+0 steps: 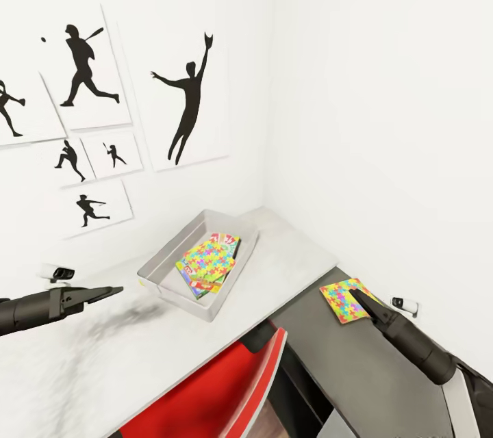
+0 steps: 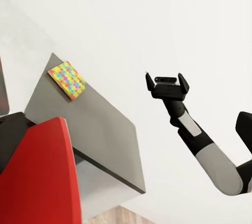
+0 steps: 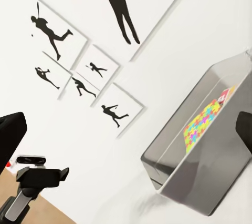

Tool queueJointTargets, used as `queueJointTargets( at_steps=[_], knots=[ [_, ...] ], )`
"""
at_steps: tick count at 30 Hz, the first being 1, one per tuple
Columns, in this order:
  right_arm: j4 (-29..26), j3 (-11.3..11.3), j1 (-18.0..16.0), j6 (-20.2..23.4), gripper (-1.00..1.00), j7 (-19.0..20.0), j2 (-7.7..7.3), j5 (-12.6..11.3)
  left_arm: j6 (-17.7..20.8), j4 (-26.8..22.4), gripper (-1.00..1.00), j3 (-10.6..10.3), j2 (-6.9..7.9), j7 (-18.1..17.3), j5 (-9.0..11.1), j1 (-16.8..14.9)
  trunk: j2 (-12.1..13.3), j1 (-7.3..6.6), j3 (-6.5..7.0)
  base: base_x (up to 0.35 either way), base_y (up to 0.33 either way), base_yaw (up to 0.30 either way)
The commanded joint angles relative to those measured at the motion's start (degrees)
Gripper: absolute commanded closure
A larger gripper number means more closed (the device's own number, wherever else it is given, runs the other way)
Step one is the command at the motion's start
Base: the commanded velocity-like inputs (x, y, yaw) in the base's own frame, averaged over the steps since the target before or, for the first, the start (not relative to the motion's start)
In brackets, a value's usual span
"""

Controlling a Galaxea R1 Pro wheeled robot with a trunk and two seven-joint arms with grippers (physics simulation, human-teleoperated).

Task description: Put all the toys in the child's room - the three board games (two on the bed and one on the table), the two jigsaw puzzles on the table, and the tennis ball on the table - inside the toy box on the table in the child's room.

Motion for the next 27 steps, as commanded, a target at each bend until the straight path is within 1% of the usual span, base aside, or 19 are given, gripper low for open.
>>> queueJointTargets(
  at_steps=[1, 11, 16, 27],
  knots=[
    [0.0, 0.0, 0.0, 0.5, -1.00, 0.1, -0.05, -0.2, 0.6, 0.0, -1.00, 0.1, 0.02, -0.2, 0.0, 0.0, -0.1, 0.04, -0.06, 0.000, 0.000, -0.170],
    [0.1, -0.1, 0.0, 0.5, -1.00, 0.1, -0.33, -0.3, 0.6, 0.0, -1.00, 0.9, 0.09, -0.2, 0.0, 0.0, -0.1, 0.04, 0.47, 0.000, 0.000, -0.152],
    [0.0, -0.1, 0.0, 0.5, -1.00, 0.1, -0.22, -0.3, 0.7, 0.0, -1.00, 1.5, 0.10, -0.2, -0.1, 0.0, -0.1, 0.04, 0.54, 0.000, 0.000, -0.042],
    [0.0, -0.1, 0.0, 0.5, -1.00, 0.0, 0.00, -0.2, 0.6, 0.0, -1.00, 1.7, 0.11, -0.2, -0.1, 0.0, -0.1, 0.04, 0.56, 0.000, 0.000, -0.006]
  ],
)
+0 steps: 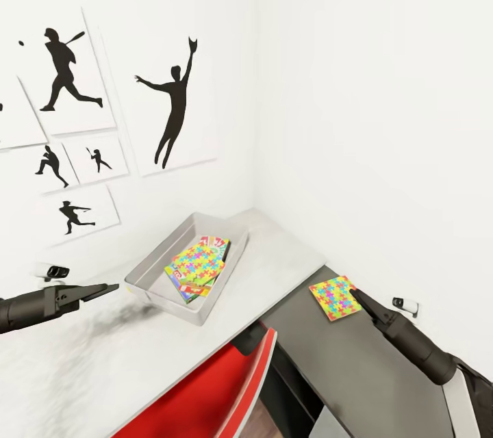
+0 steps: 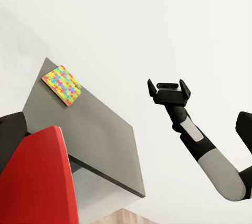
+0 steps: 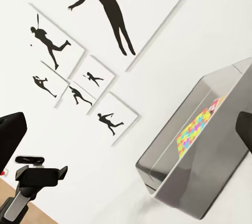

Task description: Put all the toys in the child's room - the three board games (two on the bed and one on the table), the two jigsaw puzzles on the table, and the tennis ball on the table - inside the toy box on the table in the child's room.

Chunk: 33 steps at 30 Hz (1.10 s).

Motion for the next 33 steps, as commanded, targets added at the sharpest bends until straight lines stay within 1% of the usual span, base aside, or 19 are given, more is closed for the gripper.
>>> queueJointTargets(
  at_steps=[1, 9, 12, 18, 33],
  knots=[
    [0.0, 0.0, 0.0, 0.5, -1.00, 0.1, 0.04, -0.2, 0.6, 0.0, -1.00, 0.0, 0.02, -0.2, 0.0, 0.0, -0.1, 0.04, -0.13, 0.000, 0.000, 0.000],
    [-0.2, 0.5, 0.0, 0.5, -1.00, -0.1, 0.18, 0.0, 0.6, 0.0, -1.00, 0.0, 0.02, -0.2, 0.1, 0.0, -0.1, 0.04, -0.12, 0.000, 0.000, -0.004],
    [-0.2, 0.5, 0.0, 0.7, -1.00, -0.1, 0.18, 0.0, 0.6, 0.0, -1.00, 0.0, 0.02, -0.2, 0.1, 0.0, -0.1, 0.04, -0.08, 0.000, 0.000, -0.100],
    [0.0, 0.4, -0.1, 0.9, -1.00, -0.1, 0.09, -0.1, 0.6, 0.0, -1.00, 0.0, 0.10, -0.2, 0.0, 0.0, -0.1, 0.04, 0.06, 0.000, 0.000, -0.219],
    [0.1, 0.2, 0.0, 1.1, -1.00, 0.2, -0.37, -0.3, 0.7, -0.2, -1.00, 0.1, 0.19, -0.2, 0.0, 0.0, -0.1, 0.04, 0.51, 0.000, 0.000, -0.269]
  ],
)
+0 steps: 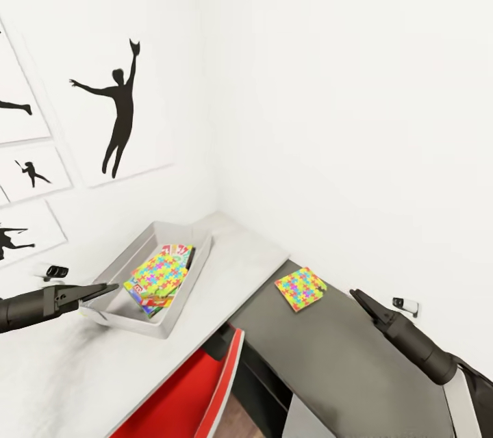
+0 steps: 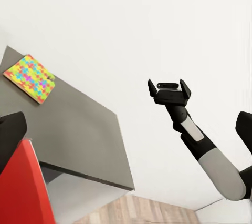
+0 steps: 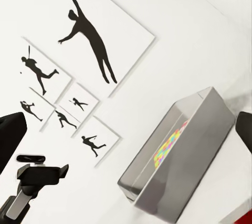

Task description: Put all the toys in the child's room - the three board games (two on the bed and one on the table), the two jigsaw puzzles on the table, and the tennis ball on the table - inside the toy box on the table in the child's room.

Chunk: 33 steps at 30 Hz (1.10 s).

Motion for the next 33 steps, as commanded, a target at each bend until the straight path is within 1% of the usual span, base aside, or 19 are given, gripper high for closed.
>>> queueJointTargets(
  at_steps=[1, 7, 17, 33],
  knots=[
    [0.0, 0.0, -0.1, 0.5, -1.00, 0.1, -0.01, -0.2, 0.6, 0.0, -1.00, 0.0, 0.03, -0.2, 0.0, 0.0, -0.1, 0.04, -0.10, 0.000, 0.000, -0.275],
    [0.1, -0.1, -0.1, 0.5, -1.00, 0.1, -0.11, -0.2, 0.6, -0.1, -1.00, 0.0, 0.03, -0.2, 0.0, 0.0, -0.1, 0.04, 0.10, -0.017, 0.000, -0.276],
    [0.7, -0.2, -0.1, 0.5, -1.00, 0.1, -0.22, -0.3, 0.6, -0.3, -1.00, -0.1, 0.00, -0.2, 0.0, 0.0, -0.1, 0.04, 0.42, -0.148, 0.000, -0.276],
    [0.9, -0.2, -0.1, 0.6, -1.00, 0.0, -0.31, -0.6, 0.6, -0.2, -1.00, -0.2, -0.05, -0.2, 0.0, 0.0, -0.1, 0.04, 0.93, -0.015, 0.000, -0.276]
  ],
)
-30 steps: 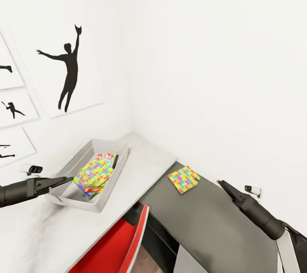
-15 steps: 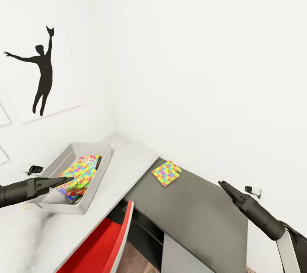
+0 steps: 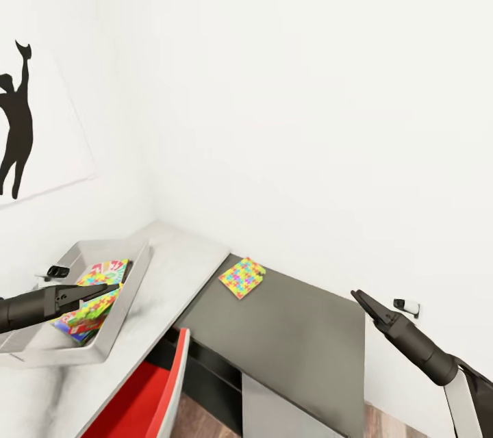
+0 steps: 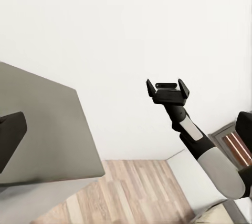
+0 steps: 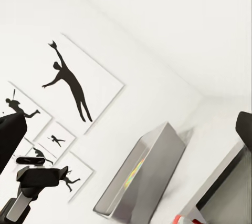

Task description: Put all the toys in the child's room - the three board games (two on the bed and one on the table), the two jigsaw puzzles on the table, and the tennis ball on the table - inside the toy box on the table in the child's room.

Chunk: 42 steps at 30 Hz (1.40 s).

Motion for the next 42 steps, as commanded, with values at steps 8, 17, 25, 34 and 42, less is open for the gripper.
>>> queueJointTargets(
  at_steps=[8, 17, 25, 34, 42],
  knots=[
    [0.9, -0.1, 0.0, 0.4, -1.00, 0.1, -0.07, -0.3, 0.6, 0.0, -1.00, 0.0, 0.00, -0.2, 0.0, 0.0, -0.1, 0.04, 0.13, -0.001, 0.000, -0.276],
    [1.4, -0.1, -0.1, 0.4, -1.00, 0.1, -0.09, -0.3, 0.6, 0.0, -1.00, -0.1, -0.15, -0.2, 0.0, 0.0, -0.1, 0.04, 0.42, 0.000, -0.027, -0.276],
    [1.4, -0.1, 0.0, 0.4, -1.00, 0.1, -0.10, -0.4, 0.6, 0.0, -1.00, -0.1, -0.16, -0.2, 0.0, 0.0, -0.1, 0.04, 0.67, 0.000, -0.203, -0.276],
    [1.5, -0.1, -0.1, 0.3, -1.00, -0.1, 0.02, -0.2, 0.5, 0.0, -1.00, -0.1, -0.16, -0.2, 0.0, 0.0, -0.1, 0.04, 0.89, 0.001, -0.273, -0.182],
    [1.5, -0.1, -0.1, 0.3, -1.00, -0.2, 0.14, 0.1, 0.5, 0.0, -1.00, -0.1, -0.22, -0.2, -0.1, 0.0, -0.1, 0.04, 0.85, 0.104, -0.252, -0.041]
  ],
)
